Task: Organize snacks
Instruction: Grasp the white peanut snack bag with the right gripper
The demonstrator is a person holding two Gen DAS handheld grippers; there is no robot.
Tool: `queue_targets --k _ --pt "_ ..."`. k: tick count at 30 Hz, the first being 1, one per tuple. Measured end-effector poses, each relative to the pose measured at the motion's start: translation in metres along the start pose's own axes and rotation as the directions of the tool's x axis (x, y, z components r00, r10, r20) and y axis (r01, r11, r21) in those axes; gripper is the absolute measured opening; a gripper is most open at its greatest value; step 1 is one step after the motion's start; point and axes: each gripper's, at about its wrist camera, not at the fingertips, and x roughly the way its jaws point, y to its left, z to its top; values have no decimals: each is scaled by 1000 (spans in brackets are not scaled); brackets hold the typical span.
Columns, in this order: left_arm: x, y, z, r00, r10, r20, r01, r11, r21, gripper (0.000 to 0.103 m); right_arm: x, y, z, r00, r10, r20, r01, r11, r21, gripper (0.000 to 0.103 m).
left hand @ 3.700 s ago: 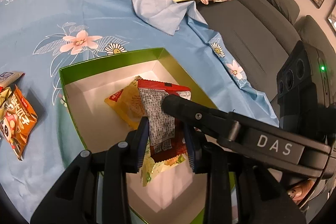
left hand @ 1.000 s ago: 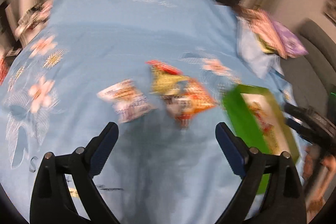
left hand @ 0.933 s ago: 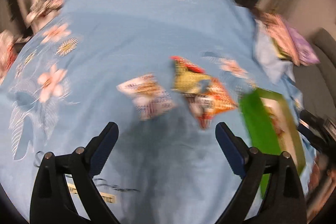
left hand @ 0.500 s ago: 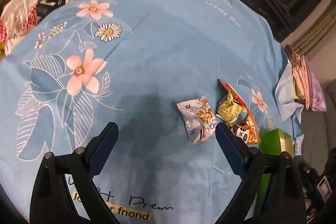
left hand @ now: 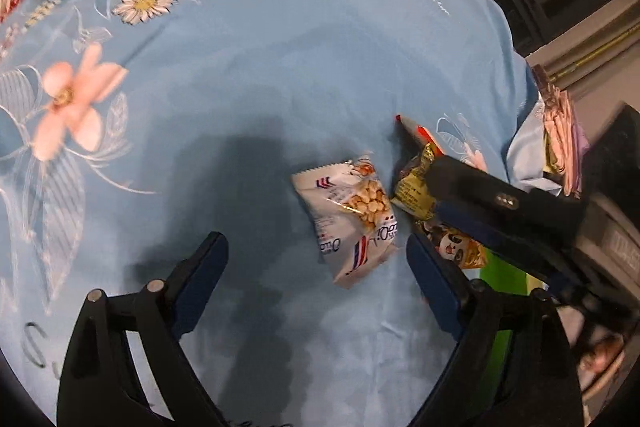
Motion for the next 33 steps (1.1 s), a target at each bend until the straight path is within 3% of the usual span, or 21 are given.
queue_targets --k 6,13,21,33 --pt "12 -1 -2 999 -24 -22 24 1000 15 77 38 -14 7 993 49 -107 -47 999 21 63" --pt "20 1 -5 997 -55 -50 56 998 30 46 52 -13 -2 981 105 -166 -110 994 -19 49" --pt "8 -14 -17 997 -57 -60 65 987 145 42 31 -26 -16 981 151 -121 -148 989 28 47" --pt "-28 -59 -64 990 -124 -69 140 936 322 42 -48 -32 -70 990 134 49 -138 987 86 47"
